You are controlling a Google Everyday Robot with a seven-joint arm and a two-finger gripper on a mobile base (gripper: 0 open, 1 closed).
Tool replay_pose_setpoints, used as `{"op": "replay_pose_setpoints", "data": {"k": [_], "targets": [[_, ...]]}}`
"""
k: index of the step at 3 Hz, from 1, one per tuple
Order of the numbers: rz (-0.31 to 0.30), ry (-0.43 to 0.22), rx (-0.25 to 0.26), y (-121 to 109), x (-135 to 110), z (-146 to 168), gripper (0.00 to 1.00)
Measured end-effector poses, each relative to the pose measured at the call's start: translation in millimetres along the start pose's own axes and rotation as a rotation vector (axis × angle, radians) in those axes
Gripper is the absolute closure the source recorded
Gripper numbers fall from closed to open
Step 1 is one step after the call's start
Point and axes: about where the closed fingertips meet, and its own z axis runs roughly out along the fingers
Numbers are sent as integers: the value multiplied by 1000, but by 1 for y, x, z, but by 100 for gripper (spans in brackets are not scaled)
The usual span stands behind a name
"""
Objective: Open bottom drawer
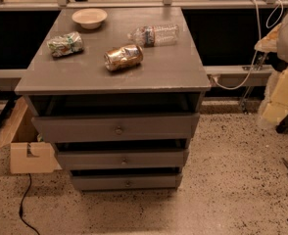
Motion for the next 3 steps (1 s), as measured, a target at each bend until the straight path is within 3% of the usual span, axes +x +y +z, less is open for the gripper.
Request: {"op": "replay_pose_setpoints", "data": {"k": [1, 2, 3], "targets": [[-1, -7, -1, 1, 0, 3, 0], [4, -80, -75, 15, 9, 49, 0], [11, -189, -184, 46, 11, 126, 0]]}}
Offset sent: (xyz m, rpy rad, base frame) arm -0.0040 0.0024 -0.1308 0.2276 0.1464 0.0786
